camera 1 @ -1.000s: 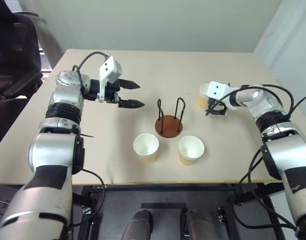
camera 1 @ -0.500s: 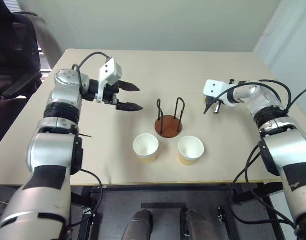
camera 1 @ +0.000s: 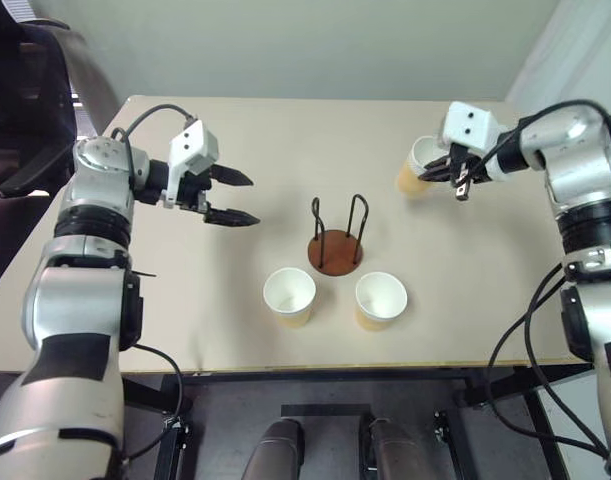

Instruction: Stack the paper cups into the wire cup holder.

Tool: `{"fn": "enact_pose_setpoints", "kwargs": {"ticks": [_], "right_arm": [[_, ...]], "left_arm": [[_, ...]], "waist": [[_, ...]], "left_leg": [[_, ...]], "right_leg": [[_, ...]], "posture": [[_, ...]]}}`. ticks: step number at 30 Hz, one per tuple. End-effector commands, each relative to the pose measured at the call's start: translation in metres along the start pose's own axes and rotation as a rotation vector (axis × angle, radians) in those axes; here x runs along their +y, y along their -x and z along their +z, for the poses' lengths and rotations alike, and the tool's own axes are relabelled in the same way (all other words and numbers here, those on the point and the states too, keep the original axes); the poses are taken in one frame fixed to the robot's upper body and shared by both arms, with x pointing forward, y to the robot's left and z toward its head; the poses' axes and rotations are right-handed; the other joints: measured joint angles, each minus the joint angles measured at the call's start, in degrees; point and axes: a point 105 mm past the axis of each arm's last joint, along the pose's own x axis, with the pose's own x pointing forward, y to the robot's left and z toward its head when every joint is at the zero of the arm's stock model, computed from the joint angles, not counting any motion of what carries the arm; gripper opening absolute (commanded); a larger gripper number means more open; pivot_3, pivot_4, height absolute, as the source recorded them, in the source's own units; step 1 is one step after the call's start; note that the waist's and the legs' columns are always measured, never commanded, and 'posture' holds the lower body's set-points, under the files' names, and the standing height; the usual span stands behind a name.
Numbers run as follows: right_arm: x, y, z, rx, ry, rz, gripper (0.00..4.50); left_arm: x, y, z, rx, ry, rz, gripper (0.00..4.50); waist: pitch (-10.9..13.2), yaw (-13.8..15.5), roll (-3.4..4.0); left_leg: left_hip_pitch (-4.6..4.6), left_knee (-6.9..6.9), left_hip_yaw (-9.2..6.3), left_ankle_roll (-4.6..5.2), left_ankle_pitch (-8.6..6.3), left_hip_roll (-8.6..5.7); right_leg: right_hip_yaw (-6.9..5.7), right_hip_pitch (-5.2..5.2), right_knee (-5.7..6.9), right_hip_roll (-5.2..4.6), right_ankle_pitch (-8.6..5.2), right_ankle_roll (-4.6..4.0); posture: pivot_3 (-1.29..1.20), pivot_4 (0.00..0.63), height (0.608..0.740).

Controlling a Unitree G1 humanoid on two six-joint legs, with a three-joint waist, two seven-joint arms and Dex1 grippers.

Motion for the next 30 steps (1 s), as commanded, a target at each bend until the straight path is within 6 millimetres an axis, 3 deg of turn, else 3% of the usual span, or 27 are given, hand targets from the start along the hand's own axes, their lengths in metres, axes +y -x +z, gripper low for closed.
{"fn": "enact_pose_setpoints", "kwargs": {"ticks": [1,7,13,20,30], "right_arm": [[0.009,0.03,0.048,-0.118,0.013,0.014,0.03],[0.028,0.03,0.101,-0.256,-0.025,0.044,0.03],[0.032,0.016,0.123,-0.298,-0.032,0.05,0.03],[0.037,-0.012,0.12,-0.282,-0.005,0.07,0.03],[0.05,-0.029,0.114,-0.264,0.008,0.146,0.03]], "left_arm": [[0.003,0.008,0.011,-0.001,-0.039,0.003,4.5],[0.006,0.001,0.016,-0.014,-0.038,0.016,4.5],[0.011,-0.001,0.023,-0.031,-0.066,0.051,4.5],[0.016,0.01,0.026,-0.024,-0.084,0.095,4.5],[0.016,0.02,0.019,-0.015,-0.067,0.114,4.5]], "waist": [[0.0,-0.07,0.01],[0.0,-0.45,0.0],[-0.01,-0.54,-0.02],[-0.01,-0.6,-0.01],[-0.03,-0.6,-0.04]], "left_leg": [[-0.01,0.01,0.03,0.0,0.02,-0.01],[0.06,0.24,0.02,-0.01,0.07,-0.02],[0.11,0.54,0.09,0.09,0.22,-0.05],[0.19,0.53,-0.06,-0.04,0.37,0.12],[-0.02,0.32,0.0,-0.27,0.4,0.17]], "right_leg": [[0.01,-0.02,0.02,0.0,0.0,0.0],[0.09,-0.03,0.29,0.1,-0.03,-0.04],[0.09,-0.13,0.93,0.25,-0.31,-0.33],[0.16,-0.17,1.01,0.52,-0.22,-0.52],[0.14,-0.52,1.05,0.67,-0.28,-0.7]], "posture": [[0.0,0.15,0.74],[0.0,0.15,0.74],[0.0,0.15,0.74],[0.0,0.15,0.74],[0.0,0.15,0.74]]}}
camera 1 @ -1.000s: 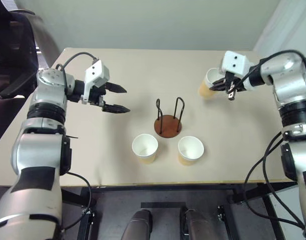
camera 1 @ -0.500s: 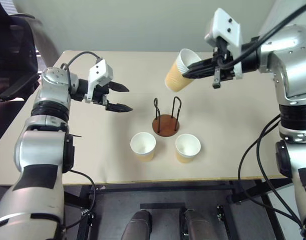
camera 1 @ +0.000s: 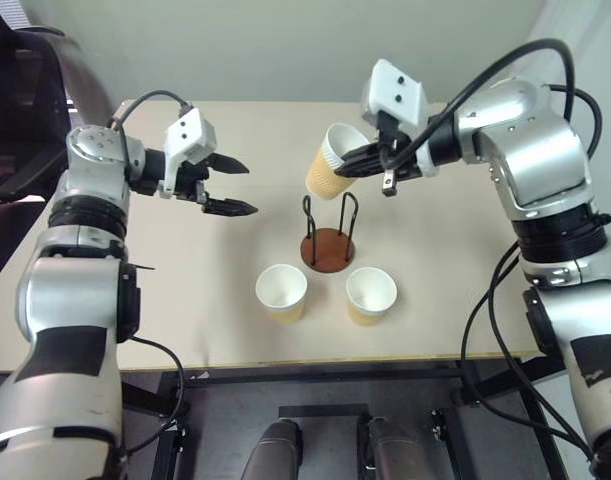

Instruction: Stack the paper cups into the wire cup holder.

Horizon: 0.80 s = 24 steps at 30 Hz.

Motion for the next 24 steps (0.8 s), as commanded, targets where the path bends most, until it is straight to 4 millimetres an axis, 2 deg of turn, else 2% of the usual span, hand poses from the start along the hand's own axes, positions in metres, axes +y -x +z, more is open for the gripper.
{"fn": "enact_pose_setpoints", "kwargs": {"ticks": [1,13,24], "right_arm": [[0.005,-0.001,0.003,-0.005,0.046,0.021,0.03],[0.011,-0.001,-0.017,0.071,0.092,0.044,0.03],[0.017,-0.004,-0.02,0.086,0.14,0.064,0.03]], "left_arm": [[0.006,0.013,0.008,-0.025,-0.027,0.042,4.5],[0.005,0.012,0.006,-0.024,-0.027,0.041,4.5],[0.005,0.01,0.007,-0.026,-0.029,0.033,4.5]], "waist": [[-0.01,0.05,-0.01],[-0.02,-0.12,-0.03],[-0.01,-0.08,-0.01]], "left_leg": [[0.01,0.02,-0.02,-0.01,-0.01,0.03],[0.03,0.19,-0.04,0.02,0.0,0.03],[0.06,0.24,-0.13,0.04,0.05,0.09]], "right_leg": [[-0.02,0.01,-0.04,-0.02,0.0,0.01],[0.02,0.12,0.04,-0.07,0.04,0.0],[0.04,0.15,0.11,-0.1,0.09,0.0]], "posture": [[0.0,0.15,0.74],[0.0,0.15,0.74],[0.0,0.15,0.74]]}}
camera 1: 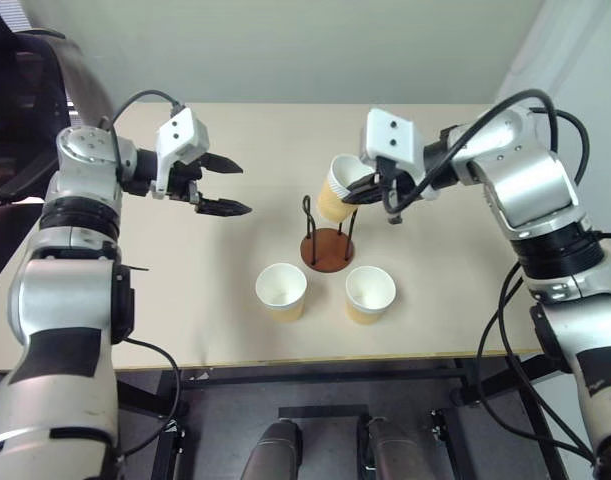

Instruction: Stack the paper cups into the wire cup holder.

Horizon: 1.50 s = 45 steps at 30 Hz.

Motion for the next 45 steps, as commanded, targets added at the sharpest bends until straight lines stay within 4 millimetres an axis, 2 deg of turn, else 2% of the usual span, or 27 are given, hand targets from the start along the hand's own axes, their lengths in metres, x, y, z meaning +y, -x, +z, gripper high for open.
{"fn": "enact_pose_setpoints", "kwargs": {"ticks": [1,11,16,24,29,33,35,40,45], "right_arm": [[0.003,0.003,0.008,0.0,0.069,0.001,0.03],[0.004,0.001,0.007,0.005,0.089,0.003,0.03],[0.005,0.001,0.01,-0.012,0.077,0.01,1.53],[-0.002,0.008,0.022,-0.08,0.003,-0.033,4.47],[0.008,0.045,0.029,-0.15,-0.126,-0.001,4.49],[0.015,0.06,0.031,-0.162,-0.25,-0.022,4.49],[0.022,0.06,0.03,-0.152,-0.317,-0.031,4.49],[0.037,0.05,0.001,-0.034,-0.343,-0.063,4.49],[0.071,0.056,-0.008,0.025,-0.274,0.068,4.49]], "left_arm": [[0.004,0.005,0.01,-0.031,-0.03,0.024,4.5],[0.004,0.004,0.009,-0.03,-0.03,0.021,4.5],[0.003,0.004,0.008,-0.031,-0.028,0.021,4.5],[0.004,0.004,0.009,-0.041,-0.027,0.023,4.5],[-0.002,0.005,0.004,-0.034,-0.012,-0.012,4.5],[-0.004,0.005,0.002,-0.01,-0.023,-0.034,4.5],[-0.003,0.003,0.005,-0.009,-0.026,-0.039,4.5],[-0.003,-0.005,0.009,-0.021,-0.03,-0.049,4.5],[-0.005,-0.009,0.011,-0.025,-0.03,-0.063,4.5]], "waist": [[0.0,-0.01,0.0],[0.01,-0.02,0.01],[0.01,0.0,0.02],[0.02,-0.01,0.03],[0.0,0.33,0.0],[-0.01,0.33,-0.02],[-0.01,0.31,-0.02],[-0.02,0.4,-0.04],[0.02,0.48,0.05]], "left_leg": [[0.01,-0.01,0.07,0.0,0.0,-0.04],[-0.03,0.0,0.0,0.0,-0.01,0.0],[-0.02,0.0,0.03,0.0,-0.01,-0.01],[0.02,-0.04,0.08,0.0,0.0,-0.07],[-0.04,-0.05,0.18,0.01,0.01,-0.15],[-0.04,0.0,0.11,0.03,-0.05,-0.09],[0.0,-0.03,0.19,0.04,-0.06,-0.12],[0.16,-0.08,0.22,0.04,0.0,-0.13],[0.02,0.07,0.25,0.14,0.08,-0.12]], "right_leg": [[-0.03,0.01,0.0,0.02,0.0,0.0],[-0.04,0.02,-0.06,-0.06,0.0,0.01],[-0.08,0.01,-0.07,0.0,0.01,0.02],[-0.08,0.01,-0.03,0.1,0.02,0.02],[-0.09,0.01,-0.09,0.11,0.0,0.0],[-0.02,0.09,-0.18,-0.05,-0.09,-0.04],[-0.04,0.09,-0.16,0.06,-0.09,-0.01],[-0.05,0.17,-0.04,0.17,-0.09,0.04],[0.0,0.16,0.04,-0.01,-0.02,0.25]], "posture": [[0.0,0.15,0.74],[0.0,0.15,0.74],[0.0,0.15,0.74],[0.0,0.15,0.74],[0.0,0.15,0.74],[0.0,0.15,0.74],[0.0,0.15,0.74],[0.0,0.15,0.74],[0.0,0.15,0.74]]}}
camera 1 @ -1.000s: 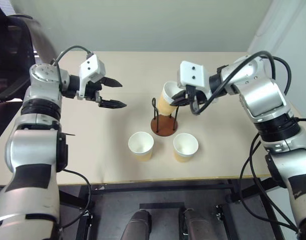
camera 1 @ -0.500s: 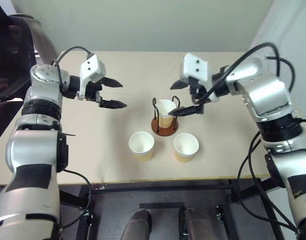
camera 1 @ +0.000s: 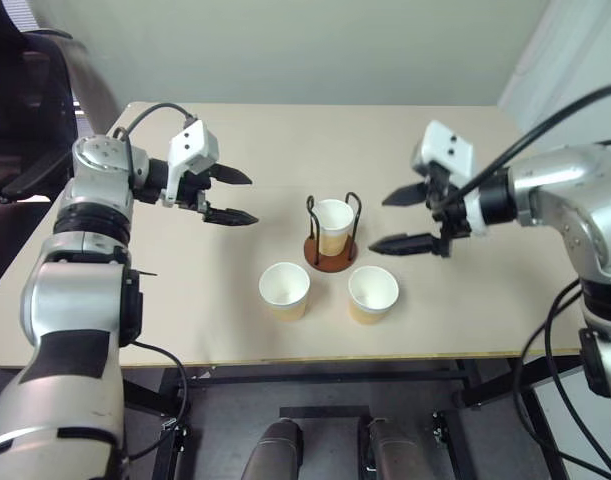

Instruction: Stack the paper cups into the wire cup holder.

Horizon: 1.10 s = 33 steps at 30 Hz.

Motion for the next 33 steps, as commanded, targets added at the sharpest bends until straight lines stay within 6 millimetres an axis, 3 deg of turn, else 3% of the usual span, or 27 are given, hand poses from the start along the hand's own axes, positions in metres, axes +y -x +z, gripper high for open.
{"fn": "enact_pose_setpoints", "kwargs": {"ticks": [1,12,17,33], "right_arm": [[0.024,0.012,0.002,0.023,0.135,0.08,4.49],[0.028,0.002,-0.017,0.1,0.259,0.085,4.49],[0.034,-0.004,-0.035,0.182,0.393,0.135,4.49],[0.041,-0.025,-0.04,0.223,0.624,0.223,4.49]], "left_arm": [[0.005,0.004,0.015,-0.018,-0.046,0.011,4.5],[0.004,0.0,0.016,-0.022,-0.043,0.005,4.5],[0.005,0.002,0.015,-0.022,-0.042,0.01,4.5],[0.006,0.004,0.015,-0.023,-0.04,0.024,4.5]], "waist": [[-0.02,-0.01,-0.02],[-0.04,-0.3,-0.06],[-0.07,-0.14,-0.11],[-0.1,-0.01,-0.16]], "left_leg": [[0.03,-0.05,0.11,0.01,0.01,-0.08],[0.17,-0.01,0.11,0.1,0.07,-0.06],[0.12,-0.03,0.0,0.12,0.07,0.03],[0.06,0.06,-0.02,0.21,0.09,-0.02]], "right_leg": [[-0.04,-0.02,-0.02,0.14,0.01,0.01],[0.03,0.14,-0.12,0.23,0.15,0.18],[0.02,0.17,-0.22,0.13,0.16,0.22],[0.04,0.19,-0.29,0.0,0.29,0.34]], "posture": [[0.0,0.15,0.74],[0.0,0.15,0.74],[0.0,0.15,0.74],[0.0,0.15,0.74]]}}
